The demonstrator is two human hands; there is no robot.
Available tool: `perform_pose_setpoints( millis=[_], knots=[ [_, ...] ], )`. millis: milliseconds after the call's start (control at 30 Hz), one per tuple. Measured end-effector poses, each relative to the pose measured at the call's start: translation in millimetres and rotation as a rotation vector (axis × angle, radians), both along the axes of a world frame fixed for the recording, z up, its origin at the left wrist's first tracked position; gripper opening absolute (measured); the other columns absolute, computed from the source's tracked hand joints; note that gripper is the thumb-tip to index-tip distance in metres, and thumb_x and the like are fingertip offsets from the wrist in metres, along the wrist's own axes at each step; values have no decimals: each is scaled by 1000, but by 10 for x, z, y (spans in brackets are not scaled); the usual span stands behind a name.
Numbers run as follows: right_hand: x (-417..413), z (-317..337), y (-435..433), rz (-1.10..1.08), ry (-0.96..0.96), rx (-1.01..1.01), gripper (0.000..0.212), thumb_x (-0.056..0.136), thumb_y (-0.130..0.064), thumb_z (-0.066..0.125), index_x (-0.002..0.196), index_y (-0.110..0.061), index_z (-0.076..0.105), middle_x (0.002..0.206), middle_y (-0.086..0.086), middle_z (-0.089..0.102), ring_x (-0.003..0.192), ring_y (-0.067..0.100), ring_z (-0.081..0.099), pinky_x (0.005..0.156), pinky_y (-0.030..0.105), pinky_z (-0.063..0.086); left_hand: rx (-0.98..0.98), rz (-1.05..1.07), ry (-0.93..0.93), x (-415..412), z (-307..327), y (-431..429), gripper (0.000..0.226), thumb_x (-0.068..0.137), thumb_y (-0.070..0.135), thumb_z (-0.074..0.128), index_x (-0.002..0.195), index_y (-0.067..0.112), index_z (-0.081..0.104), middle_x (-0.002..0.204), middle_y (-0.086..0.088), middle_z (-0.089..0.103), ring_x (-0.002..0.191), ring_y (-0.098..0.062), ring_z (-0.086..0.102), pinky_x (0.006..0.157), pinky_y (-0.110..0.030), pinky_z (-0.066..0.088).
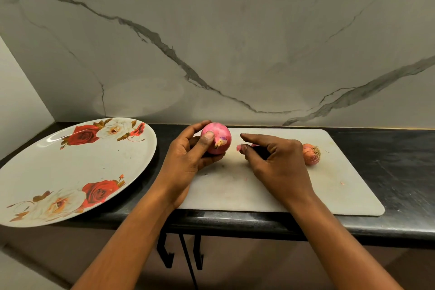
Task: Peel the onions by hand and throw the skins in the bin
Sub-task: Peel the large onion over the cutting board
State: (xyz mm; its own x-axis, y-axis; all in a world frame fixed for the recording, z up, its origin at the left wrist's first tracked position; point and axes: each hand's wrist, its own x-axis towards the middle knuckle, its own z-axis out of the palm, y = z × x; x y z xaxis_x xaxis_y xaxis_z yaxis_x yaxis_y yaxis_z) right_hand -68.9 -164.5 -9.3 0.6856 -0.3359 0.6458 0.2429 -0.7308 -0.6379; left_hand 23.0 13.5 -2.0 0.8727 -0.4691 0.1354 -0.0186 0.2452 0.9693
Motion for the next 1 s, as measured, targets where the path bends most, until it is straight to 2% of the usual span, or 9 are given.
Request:
perform_pose_setpoints(
  millis=[67,167,267,367,433,600,700,767,1000],
  knots=[
    [-12,19,30,-26,14,-46,29,92,-16,80,121,-15,79,96,-7,82,76,-12,69,76,7,54,-8,3,7,3,2,-1,39,97,28,64,136,20,65,124,-6,72,116,-29,72,95,-44,62],
    [-31,40,50,10,42,-53,36,93,-22,79,128,-17,76,94,-6,81,71,-15,64,71,1,46,10,-5,4,-9,20,0,38,99,31,62,135,24,67,135,-6,65,118,-31,71,91,-44,63],
    [-39,51,76,136,99,-47,52,92,-29,80,142,-26,65,104,-16,75,82,-10,71,73,10,56,29,-33,-35,-16,21,-4,33,102,32,57,132,25,70,138,-6,63,116,-33,71,84,-39,64],
    [-26,55,86,178,145,-95,61,92,-38,79,149,-30,57,124,-11,75,91,-4,75,80,25,63,47,-59,-47,-26,31,-8,31,108,24,51,133,22,69,133,-3,69,113,-30,73,79,-34,63],
    [-22,59,78,181,141,-58,62,92,-40,79,149,-28,58,126,-12,74,90,-4,75,83,27,64,41,-100,-37,-19,32,10,33,109,22,49,137,19,67,135,-9,68,111,-33,74,80,-35,63],
    [-15,48,50,175,64,-8,57,92,-36,80,145,-23,63,127,-9,74,98,-2,75,83,23,63,-8,-215,-10,1,21,72,57,89,10,56,146,18,60,138,-17,65,119,-39,70,87,-38,62],
    [-12,44,30,195,4,-103,51,94,-33,78,143,-23,64,148,-5,62,122,5,68,82,16,60,-2,-207,-54,-11,18,64,51,96,7,65,146,19,59,140,-17,63,119,-37,70,87,-36,62],
    [-7,51,22,249,-15,-69,42,95,-28,77,136,-24,67,154,-8,56,130,5,63,81,12,57,4,-195,-68,-23,20,56,49,100,3,62,146,17,58,142,-17,62,120,-34,70,88,-37,63],
    [30,26,-18,354,-24,35,22,94,-11,77,115,-17,76,147,-5,62,131,6,62,92,33,63,-7,-202,-67,-34,29,55,57,92,9,66,148,13,56,141,-15,63,116,-36,72,91,-39,63]
  ],
)
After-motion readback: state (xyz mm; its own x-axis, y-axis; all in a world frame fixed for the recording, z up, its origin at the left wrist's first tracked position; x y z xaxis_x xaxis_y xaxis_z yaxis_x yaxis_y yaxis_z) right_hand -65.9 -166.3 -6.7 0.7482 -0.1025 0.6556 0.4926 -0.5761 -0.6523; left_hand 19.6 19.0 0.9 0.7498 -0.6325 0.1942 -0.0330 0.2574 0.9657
